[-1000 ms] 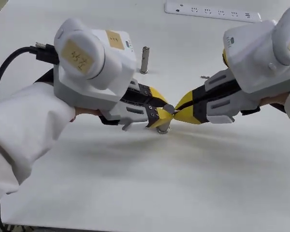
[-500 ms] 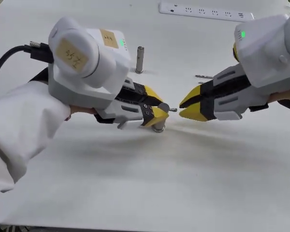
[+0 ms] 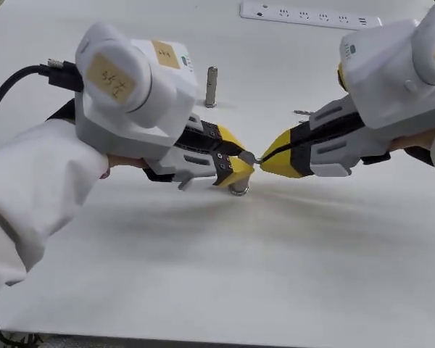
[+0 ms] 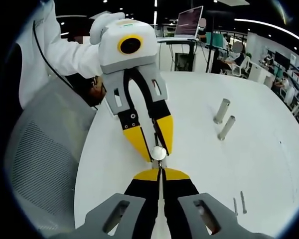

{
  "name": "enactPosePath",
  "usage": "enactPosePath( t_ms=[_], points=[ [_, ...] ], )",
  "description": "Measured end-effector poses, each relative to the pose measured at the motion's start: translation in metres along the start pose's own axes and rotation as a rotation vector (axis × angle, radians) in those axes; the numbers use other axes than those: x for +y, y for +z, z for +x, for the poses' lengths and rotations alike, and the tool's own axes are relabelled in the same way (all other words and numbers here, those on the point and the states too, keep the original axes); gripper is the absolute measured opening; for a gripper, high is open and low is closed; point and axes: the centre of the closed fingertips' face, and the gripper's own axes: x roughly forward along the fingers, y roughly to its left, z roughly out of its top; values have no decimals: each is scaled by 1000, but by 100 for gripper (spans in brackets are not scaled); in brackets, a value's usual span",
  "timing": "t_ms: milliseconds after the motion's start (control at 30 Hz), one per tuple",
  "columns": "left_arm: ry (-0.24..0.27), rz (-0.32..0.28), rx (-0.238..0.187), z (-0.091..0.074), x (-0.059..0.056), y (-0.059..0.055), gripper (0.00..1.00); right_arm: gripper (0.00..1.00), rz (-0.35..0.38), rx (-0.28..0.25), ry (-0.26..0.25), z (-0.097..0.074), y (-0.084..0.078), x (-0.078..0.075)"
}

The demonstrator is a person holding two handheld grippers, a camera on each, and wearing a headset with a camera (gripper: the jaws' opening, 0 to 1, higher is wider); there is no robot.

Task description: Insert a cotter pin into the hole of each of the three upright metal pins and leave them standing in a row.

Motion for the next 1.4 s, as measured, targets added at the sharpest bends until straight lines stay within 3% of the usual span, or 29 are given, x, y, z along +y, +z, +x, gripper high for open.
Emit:
enactPosePath(
  t_ms=[133, 333, 467, 567, 733, 800, 833, 967, 1167, 1400],
  points=[
    [1, -5, -3, 0, 0, 0, 10, 0, -2, 0, -10, 0, 0, -2],
    [2, -46, -43, -7, 0, 1, 14, 6, 0, 3, -9, -3, 1, 0],
    [17, -56, -37, -12, 1, -4, 35, 13, 3, 1, -12, -2, 2, 2],
    [57, -38, -77, -18, 3, -3, 47, 16, 2, 1, -12, -2, 4, 2],
    [68, -78, -82, -27, -2, -16, 69, 18, 23, -12, -11, 4, 8, 2],
    [89, -170, -131, -33, 0, -14, 75, 21, 28, -7, -7, 6, 8, 3],
    [127, -197, -157, -38, 6, -14, 78, 24, 38, -3, -11, 8, 8, 2],
    [141, -216, -159, -50, 6, -21, 81, 25, 43, -7, -6, 10, 9, 3],
    [154, -259, -148, -62, 1, -31, 98, 22, 48, -15, -1, 15, 14, 5],
    [148, -249, -121, -69, -13, -37, 99, 19, 44, -12, 5, 19, 15, 6]
  ],
)
